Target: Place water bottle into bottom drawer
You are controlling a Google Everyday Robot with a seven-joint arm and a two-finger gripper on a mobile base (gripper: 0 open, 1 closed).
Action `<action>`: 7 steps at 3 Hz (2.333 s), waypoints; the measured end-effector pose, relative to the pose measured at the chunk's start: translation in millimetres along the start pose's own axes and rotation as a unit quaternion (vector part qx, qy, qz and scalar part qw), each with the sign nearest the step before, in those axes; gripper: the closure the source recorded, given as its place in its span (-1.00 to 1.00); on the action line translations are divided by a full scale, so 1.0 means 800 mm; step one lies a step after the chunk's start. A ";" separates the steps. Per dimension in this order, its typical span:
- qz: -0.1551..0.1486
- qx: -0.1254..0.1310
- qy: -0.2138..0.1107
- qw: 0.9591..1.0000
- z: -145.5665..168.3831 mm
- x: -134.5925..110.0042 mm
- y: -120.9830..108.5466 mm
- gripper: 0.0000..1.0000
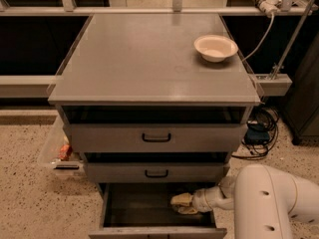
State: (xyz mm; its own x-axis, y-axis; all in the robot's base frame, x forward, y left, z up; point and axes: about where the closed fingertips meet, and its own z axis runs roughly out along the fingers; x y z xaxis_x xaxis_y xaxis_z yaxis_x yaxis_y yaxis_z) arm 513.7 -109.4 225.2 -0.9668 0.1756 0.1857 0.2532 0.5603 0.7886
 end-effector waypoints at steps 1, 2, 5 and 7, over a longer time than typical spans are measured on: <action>0.021 0.001 0.011 1.000 0.004 -0.005 -0.009 1.00; 0.022 0.001 0.012 1.000 0.004 -0.005 -0.009 0.65; 0.018 0.012 -0.030 0.999 0.004 0.000 -0.009 -0.79; 0.018 0.012 -0.030 0.999 0.004 0.000 -0.009 -1.00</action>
Offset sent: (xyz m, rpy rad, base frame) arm 0.0019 -0.0019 -0.0073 0.0031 0.0414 -0.0057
